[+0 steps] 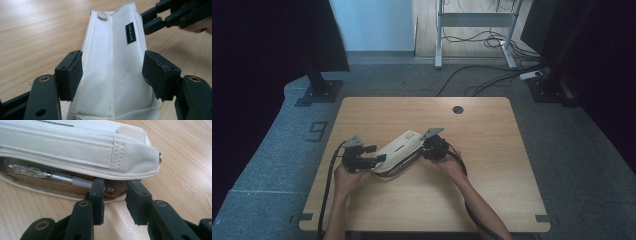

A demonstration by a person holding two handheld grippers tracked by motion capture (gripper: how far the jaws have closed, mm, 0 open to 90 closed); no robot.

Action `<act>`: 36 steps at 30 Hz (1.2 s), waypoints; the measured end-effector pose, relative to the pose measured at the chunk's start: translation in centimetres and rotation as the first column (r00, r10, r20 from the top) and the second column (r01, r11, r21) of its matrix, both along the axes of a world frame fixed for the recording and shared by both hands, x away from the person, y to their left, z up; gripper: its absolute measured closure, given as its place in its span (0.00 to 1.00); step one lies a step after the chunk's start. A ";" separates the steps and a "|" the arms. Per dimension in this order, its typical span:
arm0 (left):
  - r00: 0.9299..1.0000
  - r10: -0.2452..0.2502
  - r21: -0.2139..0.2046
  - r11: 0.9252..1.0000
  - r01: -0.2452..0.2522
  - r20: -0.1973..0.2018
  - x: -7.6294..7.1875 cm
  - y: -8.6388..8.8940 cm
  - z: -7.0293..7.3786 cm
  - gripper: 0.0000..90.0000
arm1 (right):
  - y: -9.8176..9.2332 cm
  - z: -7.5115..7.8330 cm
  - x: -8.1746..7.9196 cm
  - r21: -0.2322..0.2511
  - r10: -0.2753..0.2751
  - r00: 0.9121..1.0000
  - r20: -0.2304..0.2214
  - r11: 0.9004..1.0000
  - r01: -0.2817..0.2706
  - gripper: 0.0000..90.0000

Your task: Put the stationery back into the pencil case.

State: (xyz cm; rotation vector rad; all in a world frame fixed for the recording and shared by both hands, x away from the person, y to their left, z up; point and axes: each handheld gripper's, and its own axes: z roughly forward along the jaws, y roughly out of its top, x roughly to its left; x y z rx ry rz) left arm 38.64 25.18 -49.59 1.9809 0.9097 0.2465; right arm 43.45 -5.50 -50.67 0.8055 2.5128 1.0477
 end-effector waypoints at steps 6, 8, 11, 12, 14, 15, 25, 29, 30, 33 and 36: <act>1.000 -0.008 0.037 0.999 0.008 0.005 -0.2 -0.8 -0.5 0.33 | -0.4 -0.2 -0.3 -0.007 -0.001 1.000 0.000 1.000 0.001 0.73; 1.000 -0.011 0.054 0.998 0.011 0.001 -0.2 -1.1 -0.9 0.31 | -0.8 -0.3 -0.5 -0.006 -0.001 1.000 0.001 1.000 0.001 0.72; 1.000 -0.009 0.094 0.996 0.009 -0.001 -0.2 -1.7 -1.4 0.27 | -1.1 -0.2 -0.6 0.008 -0.002 1.000 -0.001 1.000 0.002 0.71; 1.000 -0.009 0.093 0.996 0.008 0.004 -0.2 -1.7 -1.4 0.27 | -1.2 -0.1 -0.7 0.007 0.000 1.000 -0.001 1.000 0.000 0.71; 1.000 -0.006 0.094 0.996 0.005 0.006 -0.2 -1.8 -1.4 0.27 | -1.3 0.0 -0.8 0.006 0.001 1.000 0.000 1.000 -0.001 0.71; 1.000 -0.006 0.094 0.996 0.005 0.007 -0.3 -1.8 -1.4 0.27 | -1.4 0.0 -0.8 0.007 0.000 1.000 -0.002 1.000 0.000 0.70; 0.999 0.000 0.150 0.989 -0.007 0.052 -0.7 -2.4 -1.7 0.26 | -2.0 0.0 -1.1 0.017 -0.008 1.000 -0.007 1.000 0.008 0.61; 0.998 0.011 0.151 0.988 -0.021 0.062 -0.7 -2.3 -1.6 0.22 | -2.2 0.2 -1.3 0.026 -0.009 1.000 -0.007 1.000 0.009 0.51; 0.998 0.014 0.150 0.988 -0.024 0.063 -0.8 -2.3 -1.5 0.21 | -2.3 0.2 -1.3 0.029 -0.006 1.000 -0.007 1.000 0.007 0.48; 0.998 0.009 0.127 0.992 -0.017 0.062 -0.9 -2.1 -1.2 0.19 | -2.3 0.4 -1.6 0.031 -0.002 1.000 -0.009 1.000 0.002 0.42; 0.998 0.006 0.104 0.994 -0.013 0.061 -1.1 -2.0 -0.9 0.17 | -2.4 0.6 -1.9 0.033 0.004 1.000 -0.008 0.999 -0.004 0.37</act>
